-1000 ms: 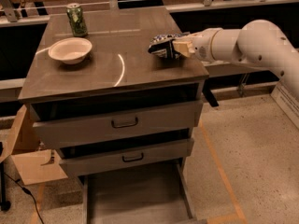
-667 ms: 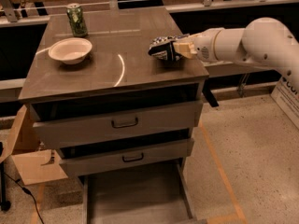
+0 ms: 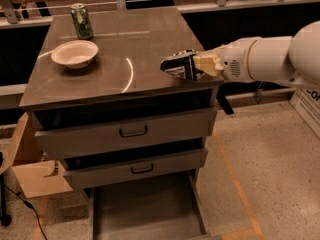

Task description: Place blue chip bag into bottom drawer

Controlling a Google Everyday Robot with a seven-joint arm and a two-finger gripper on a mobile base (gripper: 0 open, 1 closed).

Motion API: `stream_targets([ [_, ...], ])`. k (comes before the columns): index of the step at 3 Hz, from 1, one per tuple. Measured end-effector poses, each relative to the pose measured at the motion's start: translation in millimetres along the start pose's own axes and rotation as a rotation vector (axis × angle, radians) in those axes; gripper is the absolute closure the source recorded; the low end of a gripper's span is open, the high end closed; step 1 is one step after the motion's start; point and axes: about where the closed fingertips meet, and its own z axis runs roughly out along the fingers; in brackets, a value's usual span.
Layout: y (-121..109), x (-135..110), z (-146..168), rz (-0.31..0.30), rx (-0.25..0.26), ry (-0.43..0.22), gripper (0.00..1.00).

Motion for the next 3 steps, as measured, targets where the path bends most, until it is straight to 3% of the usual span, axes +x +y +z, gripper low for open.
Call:
stream_targets([
  [1, 47, -8, -50, 0.099, -0.016, 0.024, 1.0],
  [2, 47, -8, -50, 0.099, -0.016, 0.024, 1.0],
  [3, 61, 21, -55, 0.164, -0.006, 0.046, 1.0],
])
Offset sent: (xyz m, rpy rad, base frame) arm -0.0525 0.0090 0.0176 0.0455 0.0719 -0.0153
